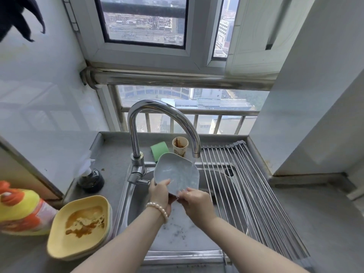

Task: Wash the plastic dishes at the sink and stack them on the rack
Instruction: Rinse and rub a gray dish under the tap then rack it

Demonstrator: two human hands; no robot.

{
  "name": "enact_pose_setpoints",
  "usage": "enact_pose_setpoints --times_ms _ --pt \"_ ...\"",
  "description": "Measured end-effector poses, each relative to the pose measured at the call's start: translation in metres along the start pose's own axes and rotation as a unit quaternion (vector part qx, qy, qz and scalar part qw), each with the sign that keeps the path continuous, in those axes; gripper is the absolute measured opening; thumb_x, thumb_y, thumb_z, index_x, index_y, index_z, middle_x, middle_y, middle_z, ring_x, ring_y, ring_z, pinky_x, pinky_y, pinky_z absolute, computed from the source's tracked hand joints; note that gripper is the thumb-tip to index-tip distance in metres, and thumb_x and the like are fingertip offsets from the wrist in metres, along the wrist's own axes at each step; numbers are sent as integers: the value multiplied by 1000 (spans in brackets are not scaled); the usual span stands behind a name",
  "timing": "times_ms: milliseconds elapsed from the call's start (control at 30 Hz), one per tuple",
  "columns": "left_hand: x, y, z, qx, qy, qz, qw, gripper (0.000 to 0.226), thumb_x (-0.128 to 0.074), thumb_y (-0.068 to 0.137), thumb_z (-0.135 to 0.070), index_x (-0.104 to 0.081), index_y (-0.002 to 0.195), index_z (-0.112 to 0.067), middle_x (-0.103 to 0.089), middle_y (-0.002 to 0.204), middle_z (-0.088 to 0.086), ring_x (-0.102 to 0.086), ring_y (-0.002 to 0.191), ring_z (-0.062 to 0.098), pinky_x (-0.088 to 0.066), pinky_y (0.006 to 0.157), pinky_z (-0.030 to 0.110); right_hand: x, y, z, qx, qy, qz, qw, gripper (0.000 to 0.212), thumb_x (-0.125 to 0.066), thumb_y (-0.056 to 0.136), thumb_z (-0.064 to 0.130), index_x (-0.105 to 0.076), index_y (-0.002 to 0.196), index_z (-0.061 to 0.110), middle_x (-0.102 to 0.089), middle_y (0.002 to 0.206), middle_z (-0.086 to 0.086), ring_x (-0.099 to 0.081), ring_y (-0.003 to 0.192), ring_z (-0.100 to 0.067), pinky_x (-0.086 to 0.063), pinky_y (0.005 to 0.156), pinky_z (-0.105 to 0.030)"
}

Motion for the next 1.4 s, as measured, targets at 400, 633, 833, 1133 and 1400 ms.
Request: enact_pose_setpoints --times_ms 400,633,833,1133,1400 --pt "-8 5 -3 54 33 81 995 23 -47 85 3 -52 107 2 -63 96 24 -63 79 32 -54 62 36 8 11 -13 -3 -241 120 963 33 -88 29 5 -70 56 12 -69 60 -6 -69 60 -21 -57 82 -35" --pt "-14 -2 -8 -36 26 50 998 37 -42 89 7 -50 116 -16 -62 97 15 -61 80 33 -53 64 43 12 7 0 -23 -41 19 999 26 -81 40 5 -61 51 17 -56 45 4 -54 40 -17 -36 37 -18" --pt "-5 13 -21 56 130 79 987 37 -36 88 2 -50 119 -12 -60 92 15 -58 77 31 -56 59 40 9 -1 -28 38 -199 78 976 37 -85 63 30 -75 94 12 -74 98 -1 -66 106 -25 -47 98 -51" --pt "-12 7 11 6 49 66 997 17 -57 84 2 -54 99 -4 -58 75 13 -57 58 23 -42 46 26 6 14 7 16 -60 -34 997 28 -84 40 1 -64 53 14 -58 47 3 -56 42 -11 -55 86 -34" --pt "-4 24 -13 72 133 39 988 13 -38 82 -5 -48 89 -4 -53 87 16 -55 71 32 -50 59 37 17 13 -31 81 -137 4 987 25 -81 65 33 -76 82 16 -75 91 3 -71 88 -15 -50 93 -33"
Point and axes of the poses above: each hand's wrist, its own y-axis towards the middle knuckle, its own x-axis out of the back of the hand, z = x × y, the point moved 5 cm from there along y, towards the middle knuckle
